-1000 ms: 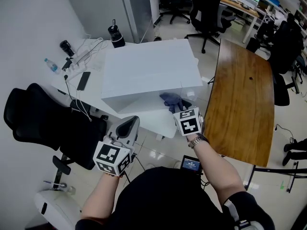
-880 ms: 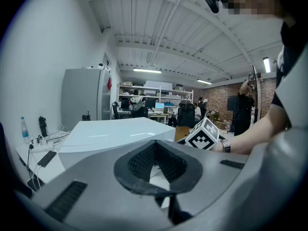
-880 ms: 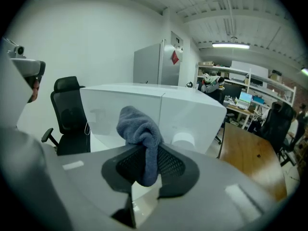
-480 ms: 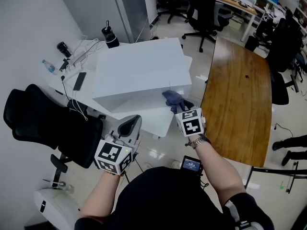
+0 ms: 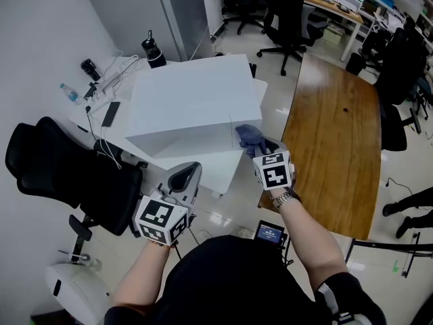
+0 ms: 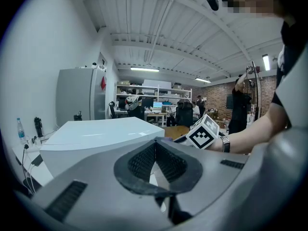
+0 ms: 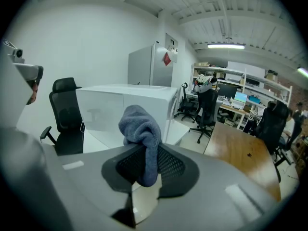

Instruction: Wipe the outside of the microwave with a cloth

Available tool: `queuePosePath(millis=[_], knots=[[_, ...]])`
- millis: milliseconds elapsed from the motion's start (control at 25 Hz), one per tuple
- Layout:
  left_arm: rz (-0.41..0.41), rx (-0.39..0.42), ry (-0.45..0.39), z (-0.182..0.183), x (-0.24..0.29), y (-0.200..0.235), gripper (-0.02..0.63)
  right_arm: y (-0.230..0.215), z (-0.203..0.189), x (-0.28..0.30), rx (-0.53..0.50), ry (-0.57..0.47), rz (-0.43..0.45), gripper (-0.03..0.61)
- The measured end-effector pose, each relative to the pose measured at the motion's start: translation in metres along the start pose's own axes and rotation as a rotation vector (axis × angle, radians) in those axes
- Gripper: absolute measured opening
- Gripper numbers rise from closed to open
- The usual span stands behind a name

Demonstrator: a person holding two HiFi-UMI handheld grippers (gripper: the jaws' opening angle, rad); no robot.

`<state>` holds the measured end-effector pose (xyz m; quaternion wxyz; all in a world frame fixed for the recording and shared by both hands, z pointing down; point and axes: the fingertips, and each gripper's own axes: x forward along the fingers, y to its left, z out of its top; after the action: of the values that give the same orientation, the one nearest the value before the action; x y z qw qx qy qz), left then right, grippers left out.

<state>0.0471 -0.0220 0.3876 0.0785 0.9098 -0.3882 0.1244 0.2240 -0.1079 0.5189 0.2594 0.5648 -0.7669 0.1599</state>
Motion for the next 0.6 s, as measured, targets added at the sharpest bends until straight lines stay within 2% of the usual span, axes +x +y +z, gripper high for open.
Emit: queuePosePath(millis=[320,600], knots=[[-0.006,0.001,0.001,0.0,0.009,-0.016,0.006,-0.01,0.014,-0.025,-0.014,-0.054,0.015,0.069],[-0.046,0.001,-0.007,0.006,0.014,-0.025,0.022,0.012,0.038,-0.065,-0.087,-0.124,0.171,0.069]])
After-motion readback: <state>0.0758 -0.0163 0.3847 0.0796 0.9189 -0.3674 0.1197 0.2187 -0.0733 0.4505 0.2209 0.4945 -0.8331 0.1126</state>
